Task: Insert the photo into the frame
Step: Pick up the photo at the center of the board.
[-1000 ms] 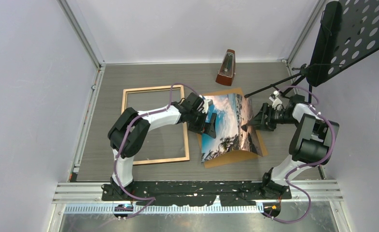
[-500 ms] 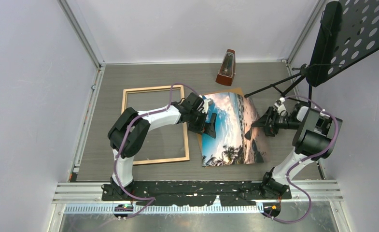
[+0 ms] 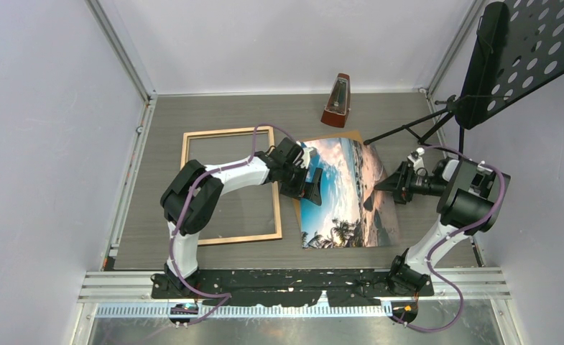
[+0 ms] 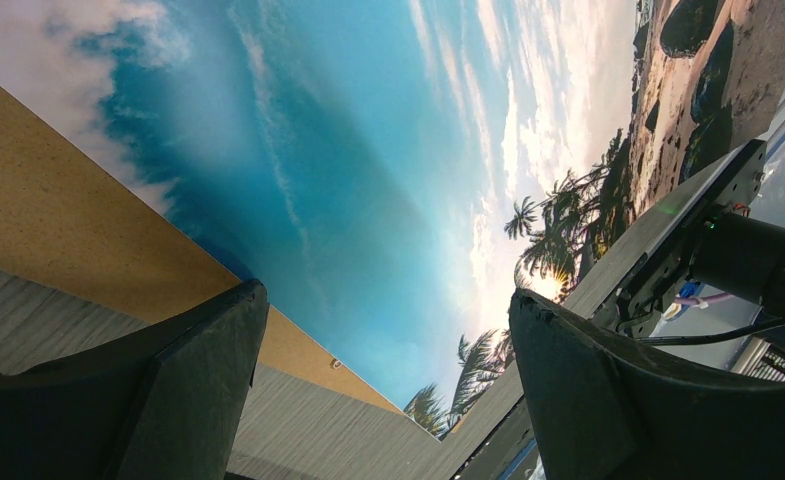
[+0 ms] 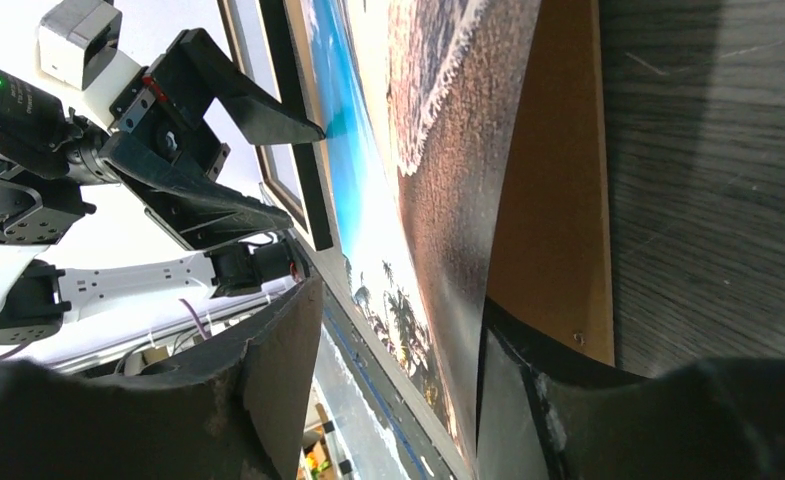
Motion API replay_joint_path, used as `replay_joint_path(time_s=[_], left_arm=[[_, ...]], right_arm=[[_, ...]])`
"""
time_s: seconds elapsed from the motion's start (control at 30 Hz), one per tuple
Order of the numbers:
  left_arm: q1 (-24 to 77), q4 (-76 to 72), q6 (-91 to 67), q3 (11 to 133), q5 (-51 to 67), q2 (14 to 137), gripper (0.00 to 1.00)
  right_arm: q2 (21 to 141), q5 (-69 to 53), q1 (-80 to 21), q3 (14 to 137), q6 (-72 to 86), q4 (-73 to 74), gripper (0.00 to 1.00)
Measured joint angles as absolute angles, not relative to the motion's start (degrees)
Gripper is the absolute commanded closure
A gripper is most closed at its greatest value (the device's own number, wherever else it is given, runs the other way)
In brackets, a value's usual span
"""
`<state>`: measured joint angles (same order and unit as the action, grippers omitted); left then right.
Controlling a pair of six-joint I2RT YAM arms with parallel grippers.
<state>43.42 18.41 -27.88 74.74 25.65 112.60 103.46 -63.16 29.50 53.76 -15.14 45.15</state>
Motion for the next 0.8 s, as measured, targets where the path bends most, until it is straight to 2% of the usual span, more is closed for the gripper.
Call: replay_joint_path(time_s=[0.2,0.33,0.4,0.6,0.8], left_arm=[[43.42,18.41,-27.86,74.76,25.69,112.6,0.04],[43.42,18.41,-27.83,74.76,25.74,112.57,0.03],[43.42,18.41,-27.79,74.76,25.74,112.57,0.02],[43.44,18.85,-26.39,74.76,25.98,112.2,0.0],[42.61,22.04,-23.44,74.76,24.8,110.83,0.0]], right_arm=[[105.27,-63.77,29.28,53.76,-16.71,46.37,0.59],[105.27,-64.38,28.62,53.76,-17.89,46.98,0.77],[105.27,-65.04,28.45,53.8,-18.83,47.7,0.82],[104.77,-67.33,28.23,54.28,-22.24,51.22,0.93],[103.7,-70.22,28.23,56.84,-27.29,56.86,0.94]])
